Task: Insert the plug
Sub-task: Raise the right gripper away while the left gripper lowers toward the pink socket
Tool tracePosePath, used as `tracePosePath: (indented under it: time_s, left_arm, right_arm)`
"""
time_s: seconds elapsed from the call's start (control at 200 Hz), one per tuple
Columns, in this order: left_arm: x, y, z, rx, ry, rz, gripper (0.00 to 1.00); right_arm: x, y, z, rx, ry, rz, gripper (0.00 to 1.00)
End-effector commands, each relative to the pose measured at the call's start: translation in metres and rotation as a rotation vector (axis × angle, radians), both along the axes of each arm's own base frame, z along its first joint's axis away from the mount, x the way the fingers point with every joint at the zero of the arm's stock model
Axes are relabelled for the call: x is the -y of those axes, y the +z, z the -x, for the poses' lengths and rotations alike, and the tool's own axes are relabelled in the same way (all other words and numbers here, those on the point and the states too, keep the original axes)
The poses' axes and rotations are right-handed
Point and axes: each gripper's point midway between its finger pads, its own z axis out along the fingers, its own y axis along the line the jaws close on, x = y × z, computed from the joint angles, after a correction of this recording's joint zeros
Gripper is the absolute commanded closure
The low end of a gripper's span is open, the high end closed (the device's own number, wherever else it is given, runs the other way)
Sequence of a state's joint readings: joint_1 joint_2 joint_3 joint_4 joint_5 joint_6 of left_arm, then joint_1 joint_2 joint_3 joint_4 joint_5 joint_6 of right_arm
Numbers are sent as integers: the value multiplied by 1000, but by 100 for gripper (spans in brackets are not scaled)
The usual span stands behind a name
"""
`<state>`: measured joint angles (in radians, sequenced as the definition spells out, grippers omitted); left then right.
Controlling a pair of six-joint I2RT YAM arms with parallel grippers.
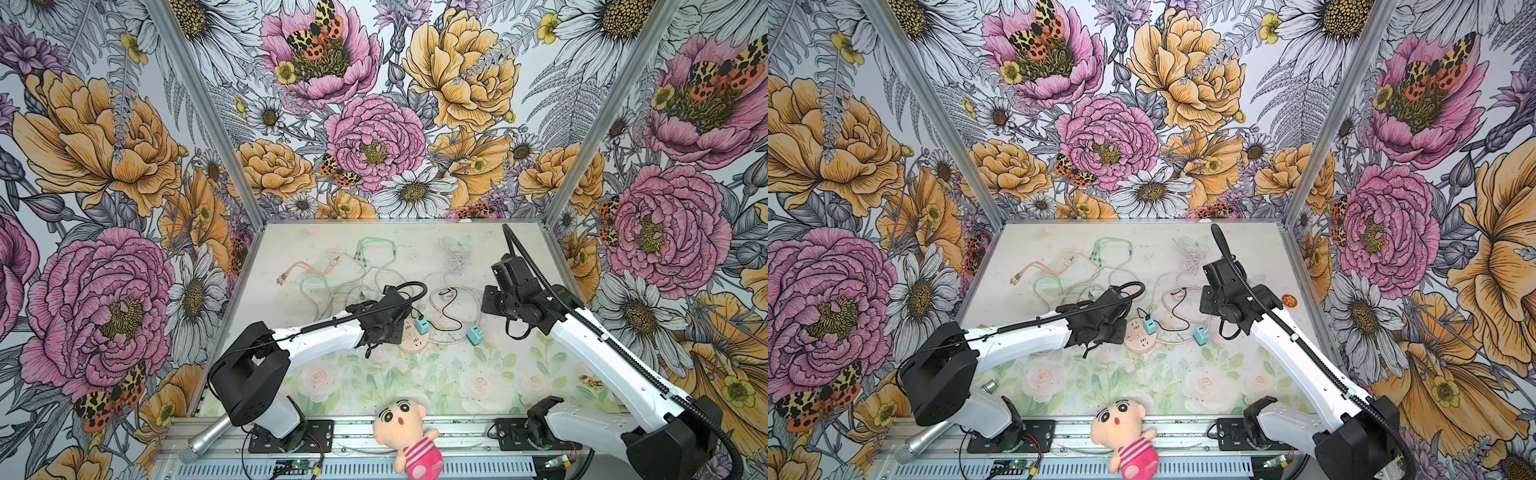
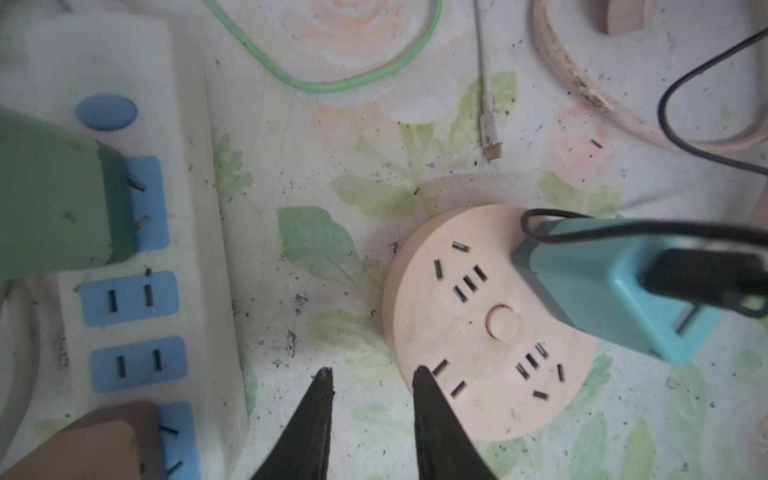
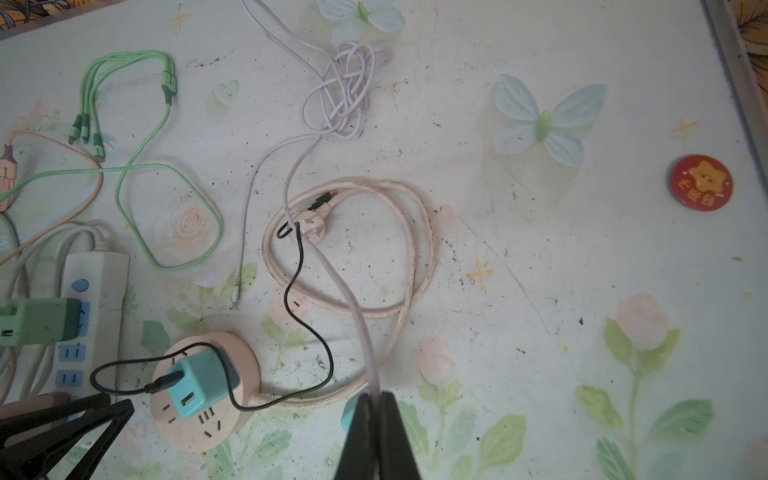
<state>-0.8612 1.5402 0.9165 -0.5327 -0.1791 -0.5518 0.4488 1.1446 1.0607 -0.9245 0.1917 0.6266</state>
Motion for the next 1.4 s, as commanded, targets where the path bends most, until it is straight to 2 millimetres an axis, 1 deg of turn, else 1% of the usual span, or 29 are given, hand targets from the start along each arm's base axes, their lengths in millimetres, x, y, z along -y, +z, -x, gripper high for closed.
tracePosePath:
  time_s: [0.0,0.1,0.245,0.355,0.535,0.636,0.771,0.851,0.856,0.866,0.931,1.051,1.136,1.201,1.236,1.246,1.261,1.396]
  left_arm:
    - [0,-10,16,-43,-28,-11,67]
    - [1,-26,28,-83,-56,-36,70]
    - [13,-42,40,-107,-109,-73,71]
    - [30,-47,45,-117,-136,-46,72]
    - [63,-50,50,-126,-182,-4,72]
    - [79,-47,46,-122,-189,33,72]
    - [95,-39,35,-98,-198,58,72]
    - [106,-29,25,-77,-200,90,72]
    - [105,-35,26,-88,-200,78,72]
    - [105,-39,25,-93,-199,73,72]
    - [111,-41,18,-97,-196,84,71]
    - [120,-34,7,-94,-195,113,70]
    - [124,-21,6,-83,-223,140,68]
    - [123,-9,9,-77,-249,148,66]
    - [121,-10,12,-86,-260,134,65]
    - [122,2,12,-71,-267,152,64]
    - [122,7,13,-66,-274,158,64]
    - [120,25,28,-75,-343,173,59]
  right_arm:
    - [5,17,2,37,6,23,100]
    - [6,13,6,26,5,25,100]
    - [9,8,9,21,-2,37,100]
    - [13,3,10,12,-5,60,100]
    - [19,-10,9,-16,-17,99,100]
    - [23,-16,8,-25,-21,111,100]
    - [24,-22,6,-27,-21,88,100]
    - [26,-26,3,-29,-28,72,100]
    - [26,-27,4,-32,-29,72,100]
    - [26,-27,3,-32,-29,68,100]
    - [25,-30,1,-31,-29,49,100]
    - [21,-36,-6,-31,-29,11,100]
    - [20,-41,-9,-40,-26,3,100]
    - [21,-47,-11,-46,-28,7,100]
    - [22,-51,-13,-52,-30,7,100]
    - [22,-53,-13,-54,-31,6,100]
    - [23,-55,-14,-58,-32,5,100]
    - [22,-74,-25,-92,-33,-28,100]
